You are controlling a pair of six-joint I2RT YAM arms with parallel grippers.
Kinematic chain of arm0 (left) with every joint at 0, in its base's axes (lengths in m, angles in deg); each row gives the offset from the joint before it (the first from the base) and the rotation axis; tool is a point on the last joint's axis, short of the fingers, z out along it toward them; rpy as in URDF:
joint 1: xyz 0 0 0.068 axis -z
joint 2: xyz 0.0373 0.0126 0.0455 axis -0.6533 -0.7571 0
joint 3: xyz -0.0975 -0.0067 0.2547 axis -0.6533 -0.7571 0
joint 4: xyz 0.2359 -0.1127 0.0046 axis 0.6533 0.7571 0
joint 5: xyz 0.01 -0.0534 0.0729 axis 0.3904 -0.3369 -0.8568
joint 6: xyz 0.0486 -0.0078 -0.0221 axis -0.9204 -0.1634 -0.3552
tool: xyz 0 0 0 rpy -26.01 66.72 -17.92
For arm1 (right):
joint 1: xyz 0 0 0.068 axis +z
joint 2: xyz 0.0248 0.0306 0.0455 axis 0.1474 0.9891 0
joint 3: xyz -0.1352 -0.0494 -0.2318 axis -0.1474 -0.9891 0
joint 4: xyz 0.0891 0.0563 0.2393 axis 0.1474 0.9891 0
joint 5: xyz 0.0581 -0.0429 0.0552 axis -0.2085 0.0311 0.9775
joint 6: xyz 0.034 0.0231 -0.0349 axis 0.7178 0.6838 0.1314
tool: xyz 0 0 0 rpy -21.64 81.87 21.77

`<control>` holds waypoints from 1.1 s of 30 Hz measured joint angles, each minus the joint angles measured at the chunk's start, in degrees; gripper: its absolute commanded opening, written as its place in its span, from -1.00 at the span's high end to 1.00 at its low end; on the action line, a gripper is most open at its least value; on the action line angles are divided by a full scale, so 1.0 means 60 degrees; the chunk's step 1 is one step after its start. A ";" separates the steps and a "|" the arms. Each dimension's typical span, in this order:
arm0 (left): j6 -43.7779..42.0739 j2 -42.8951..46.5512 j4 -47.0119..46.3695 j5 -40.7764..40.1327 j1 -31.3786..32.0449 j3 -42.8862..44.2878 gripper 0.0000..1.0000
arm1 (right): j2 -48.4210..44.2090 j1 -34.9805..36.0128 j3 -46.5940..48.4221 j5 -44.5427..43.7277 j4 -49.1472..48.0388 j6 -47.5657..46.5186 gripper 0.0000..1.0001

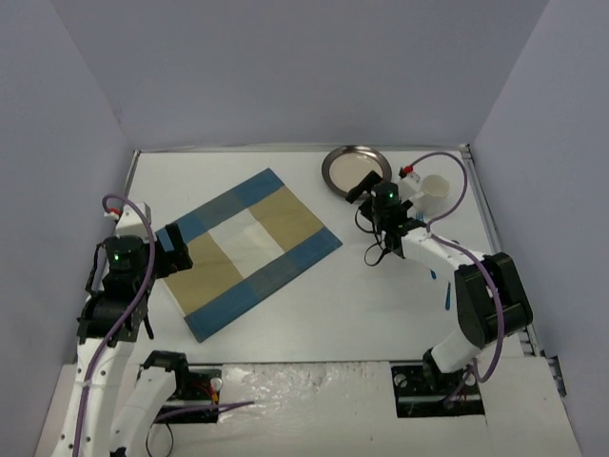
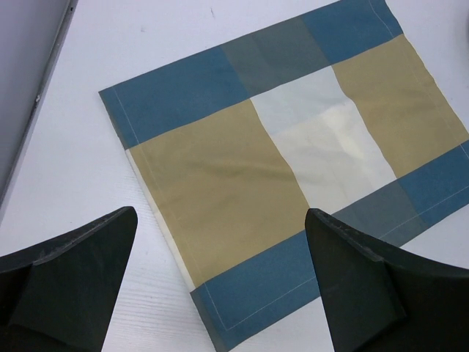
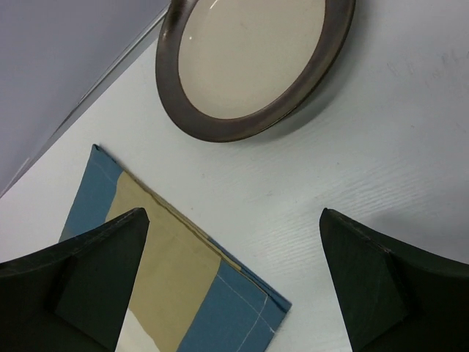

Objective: Set the dinner table for one person

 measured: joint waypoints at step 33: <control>-0.0115 0.0277 0.0026 -0.0807 0.0386 -0.0069 -0.94 | 0.5621 -0.0119 0.3784 -0.2105 -0.0371 0.5779 -0.20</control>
